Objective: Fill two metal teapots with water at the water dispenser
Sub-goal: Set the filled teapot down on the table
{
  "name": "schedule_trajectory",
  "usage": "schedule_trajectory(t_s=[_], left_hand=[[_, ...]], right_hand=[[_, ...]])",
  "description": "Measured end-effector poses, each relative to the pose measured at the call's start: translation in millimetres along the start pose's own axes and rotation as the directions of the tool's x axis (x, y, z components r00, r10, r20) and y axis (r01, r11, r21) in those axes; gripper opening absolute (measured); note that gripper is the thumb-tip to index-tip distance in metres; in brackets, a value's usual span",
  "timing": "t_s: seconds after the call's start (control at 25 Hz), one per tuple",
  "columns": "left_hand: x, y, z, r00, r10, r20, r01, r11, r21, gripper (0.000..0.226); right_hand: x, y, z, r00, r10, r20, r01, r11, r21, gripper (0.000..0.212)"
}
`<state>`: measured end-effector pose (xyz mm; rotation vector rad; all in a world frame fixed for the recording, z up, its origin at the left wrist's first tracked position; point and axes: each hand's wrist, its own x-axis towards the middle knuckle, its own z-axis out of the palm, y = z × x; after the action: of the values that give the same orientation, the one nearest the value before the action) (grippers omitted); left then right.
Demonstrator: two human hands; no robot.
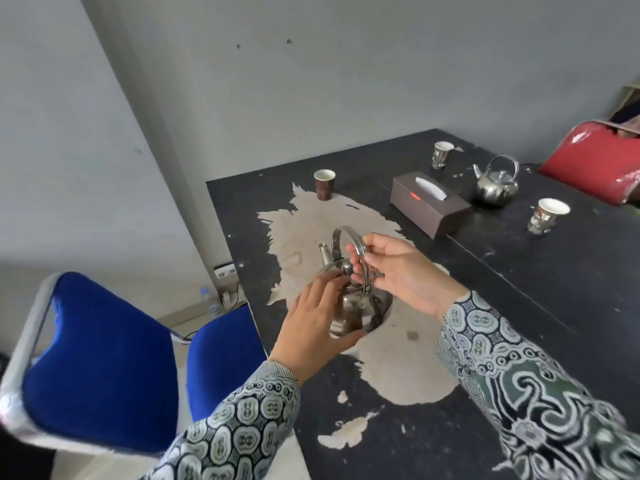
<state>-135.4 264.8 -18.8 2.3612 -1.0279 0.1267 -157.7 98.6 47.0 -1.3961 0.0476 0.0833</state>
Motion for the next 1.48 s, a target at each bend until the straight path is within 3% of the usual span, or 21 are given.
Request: schedule_trajectory(t_s=[0.16,0.44,0.68,0.8,0.96,1.16,1.28,1.4,1.48], left_hand=[[10,8,35,0.997,-0.08,0.005,0.079,0.989,0.125,0.07],[54,-4,74,0.968,-0.213,0.129,0.164,0.935,0.314,0.073],[130,-10,89,0.97,-0.186,0.154,0.127,0.936,0.327,0.075],[162,-12,109,0.958,-0.24,0.154,0.181,0.929,0.323,0.075],[174,-17,144,0.911,-0.327,0.252,0.221,0.902,0.372,0.076],[177,-24,169,0.873,-0.394,0.287,0.28,0.887,0.367,0.084],[180,-24,176,0.867,-0.395,0.304,0.284,0.893,0.35,0.084],[182,-27,178,0.869,-0.387,0.307,0.268,0.891,0.366,0.08],[184,-30,178,0.869,-0.38,0.316,0.254,0.892,0.375,0.073]], right_hand=[[7,13,-27,0.999,0.038,0.039,-0.037,0.999,-0.028,0.025],[55,21,-76,0.978,0.192,-0.079,-0.201,0.97,-0.139,0.023],[119,-16,-134,0.967,0.243,-0.074,-0.254,0.918,-0.304,0.026],[144,-8,-159,0.959,0.269,-0.092,-0.284,0.927,-0.245,0.029],[161,31,-176,0.939,0.327,-0.106,-0.342,0.921,-0.187,0.031],[174,54,-185,0.926,0.347,-0.148,-0.374,0.899,-0.228,0.03],[176,59,-183,0.917,0.308,-0.252,-0.371,0.889,-0.267,0.017],[162,78,-157,0.835,0.253,-0.488,-0.366,0.918,-0.15,0.047],[152,91,-133,0.797,0.304,-0.521,-0.318,0.946,0.065,0.067]])
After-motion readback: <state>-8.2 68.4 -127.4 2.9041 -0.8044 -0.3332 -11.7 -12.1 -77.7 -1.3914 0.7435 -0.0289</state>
